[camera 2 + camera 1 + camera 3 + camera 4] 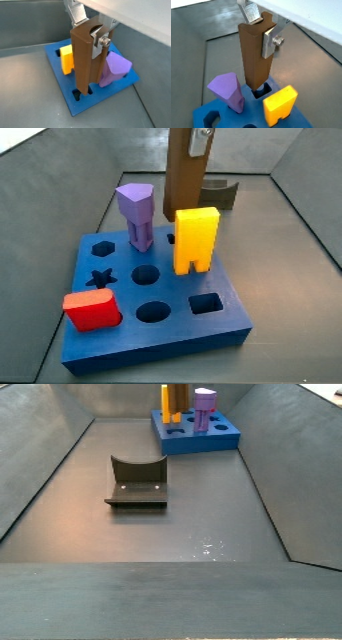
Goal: Pick up the arch object. Move up. Place the arch object on the fixture. Regrasp the arch object. Move to above the board. Insert the arch object.
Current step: Insert the arch object.
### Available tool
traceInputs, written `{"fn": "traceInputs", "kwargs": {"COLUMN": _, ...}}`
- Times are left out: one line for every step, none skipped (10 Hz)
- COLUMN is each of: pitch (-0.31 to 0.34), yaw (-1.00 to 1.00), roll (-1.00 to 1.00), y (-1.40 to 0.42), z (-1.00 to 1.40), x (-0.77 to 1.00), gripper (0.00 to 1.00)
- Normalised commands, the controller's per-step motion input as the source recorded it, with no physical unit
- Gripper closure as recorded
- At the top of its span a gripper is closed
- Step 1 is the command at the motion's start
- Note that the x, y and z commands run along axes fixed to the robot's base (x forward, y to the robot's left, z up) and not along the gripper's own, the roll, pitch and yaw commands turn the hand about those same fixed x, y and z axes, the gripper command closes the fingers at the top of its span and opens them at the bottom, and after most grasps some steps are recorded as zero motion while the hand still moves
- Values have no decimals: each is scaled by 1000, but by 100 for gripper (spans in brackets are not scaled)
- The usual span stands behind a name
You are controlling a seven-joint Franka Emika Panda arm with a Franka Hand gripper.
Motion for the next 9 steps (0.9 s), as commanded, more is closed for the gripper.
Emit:
{"fn": "traceInputs", "kwargs": {"pitch": 0, "yaw": -1000, "roll": 0, "y": 0, "z": -209, "x": 0, "gripper": 100}}
{"fn": "traceInputs", "kwargs": {"pitch": 0, "yaw": -1000, "roll": 0, "y": 0, "z": -180, "x": 0, "gripper": 100}}
{"fn": "traceInputs", "kwargs": {"pitch": 0, "yaw": -1000, "roll": -27, "y": 0, "z": -114, "x": 0, "gripper": 100}}
{"fn": "traceInputs", "kwargs": {"pitch": 0, "yaw": -634, "roll": -23, "y": 0, "z": -29, "x": 437, "gripper": 100}}
{"fn": "traceInputs", "kwargs": {"pitch": 0, "yaw": 0, "roll": 0, "y": -100, "z": -117, "x": 0, "gripper": 100}}
{"fn": "traceInputs", "kwargs": {"pitch": 0, "yaw": 0, "roll": 0, "y": 0, "z": -191, "x": 0, "gripper": 100}}
{"fn": "traceInputs", "kwargs": {"pitch": 0, "yaw": 0, "roll": 0, "y": 0, "z": -320, "x": 0, "gripper": 100}}
{"fn": "traceInputs", "kwargs": {"pitch": 0, "yaw": 0, "roll": 3, "y": 0, "z": -371, "x": 0, "gripper": 100}}
{"fn": "traceInputs", "kwargs": {"pitch": 0, "yaw": 0, "roll": 0, "y": 0, "z": -277, "x": -9, "gripper": 100}}
